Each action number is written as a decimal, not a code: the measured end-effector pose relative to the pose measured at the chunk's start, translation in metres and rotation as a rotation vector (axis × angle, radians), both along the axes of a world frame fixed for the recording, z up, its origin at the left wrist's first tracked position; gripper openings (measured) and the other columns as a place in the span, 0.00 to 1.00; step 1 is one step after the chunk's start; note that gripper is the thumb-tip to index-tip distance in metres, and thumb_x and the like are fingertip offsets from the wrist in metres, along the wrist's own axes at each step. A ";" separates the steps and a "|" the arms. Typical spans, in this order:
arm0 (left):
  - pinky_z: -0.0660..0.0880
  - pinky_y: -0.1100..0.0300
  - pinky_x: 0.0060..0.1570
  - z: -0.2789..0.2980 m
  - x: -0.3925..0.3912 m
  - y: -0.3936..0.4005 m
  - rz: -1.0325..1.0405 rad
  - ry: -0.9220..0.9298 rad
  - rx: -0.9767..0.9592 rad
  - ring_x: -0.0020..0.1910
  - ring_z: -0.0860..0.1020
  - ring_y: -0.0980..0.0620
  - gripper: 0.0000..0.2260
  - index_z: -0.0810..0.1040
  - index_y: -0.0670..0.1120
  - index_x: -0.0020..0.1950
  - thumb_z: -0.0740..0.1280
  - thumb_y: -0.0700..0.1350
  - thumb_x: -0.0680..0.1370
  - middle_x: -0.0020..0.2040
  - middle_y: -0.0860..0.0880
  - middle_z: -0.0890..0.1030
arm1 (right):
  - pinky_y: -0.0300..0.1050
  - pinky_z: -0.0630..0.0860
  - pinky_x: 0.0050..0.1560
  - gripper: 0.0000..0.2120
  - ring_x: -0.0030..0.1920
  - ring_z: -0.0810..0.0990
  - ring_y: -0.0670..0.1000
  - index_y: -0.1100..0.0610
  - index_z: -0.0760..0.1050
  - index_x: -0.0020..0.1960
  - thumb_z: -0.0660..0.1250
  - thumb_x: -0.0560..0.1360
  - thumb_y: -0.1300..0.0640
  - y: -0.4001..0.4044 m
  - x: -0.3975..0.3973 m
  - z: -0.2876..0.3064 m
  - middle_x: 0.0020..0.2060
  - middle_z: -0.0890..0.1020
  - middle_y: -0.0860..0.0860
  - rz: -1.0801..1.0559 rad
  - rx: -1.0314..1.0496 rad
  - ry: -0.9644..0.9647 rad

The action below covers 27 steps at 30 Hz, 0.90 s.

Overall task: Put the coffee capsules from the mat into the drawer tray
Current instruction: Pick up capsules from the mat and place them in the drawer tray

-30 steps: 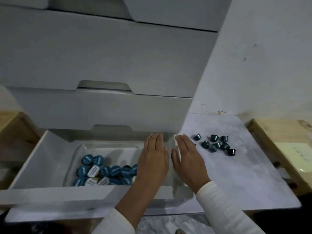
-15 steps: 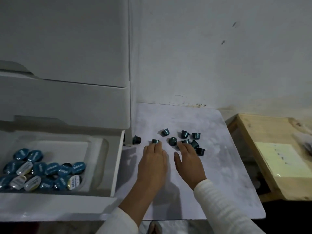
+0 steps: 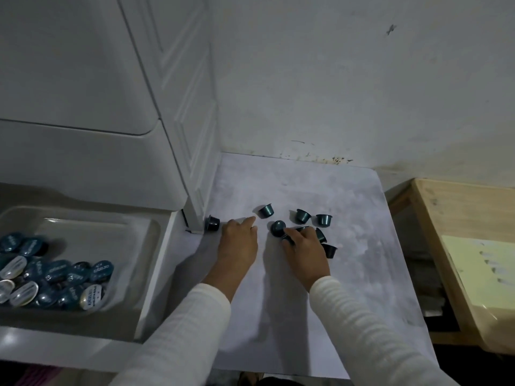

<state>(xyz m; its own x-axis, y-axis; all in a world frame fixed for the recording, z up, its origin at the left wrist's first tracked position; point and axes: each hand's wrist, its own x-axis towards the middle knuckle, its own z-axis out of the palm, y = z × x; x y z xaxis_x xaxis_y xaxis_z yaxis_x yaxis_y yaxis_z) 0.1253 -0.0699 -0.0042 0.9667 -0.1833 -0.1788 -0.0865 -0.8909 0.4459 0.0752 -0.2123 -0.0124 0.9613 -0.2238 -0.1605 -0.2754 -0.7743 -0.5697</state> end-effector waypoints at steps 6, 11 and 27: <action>0.72 0.59 0.45 -0.011 -0.004 -0.003 0.151 0.017 -0.185 0.45 0.78 0.46 0.10 0.80 0.43 0.51 0.62 0.46 0.78 0.46 0.41 0.82 | 0.38 0.68 0.55 0.11 0.51 0.76 0.55 0.57 0.78 0.56 0.64 0.76 0.56 -0.004 0.001 -0.003 0.54 0.74 0.55 -0.081 0.113 -0.041; 0.73 0.62 0.50 -0.010 -0.015 -0.004 0.211 0.023 -0.291 0.46 0.81 0.50 0.09 0.82 0.46 0.54 0.66 0.44 0.76 0.48 0.46 0.84 | 0.38 0.70 0.51 0.08 0.47 0.78 0.52 0.57 0.80 0.52 0.67 0.74 0.59 -0.004 -0.004 -0.006 0.49 0.80 0.55 -0.189 0.214 -0.078; 0.72 0.69 0.49 0.036 -0.025 0.006 0.389 0.065 -0.688 0.45 0.78 0.58 0.10 0.83 0.46 0.51 0.65 0.37 0.75 0.46 0.53 0.82 | 0.38 0.75 0.49 0.09 0.44 0.80 0.50 0.57 0.83 0.47 0.68 0.71 0.67 0.002 -0.007 0.026 0.42 0.83 0.53 -0.509 0.729 -0.161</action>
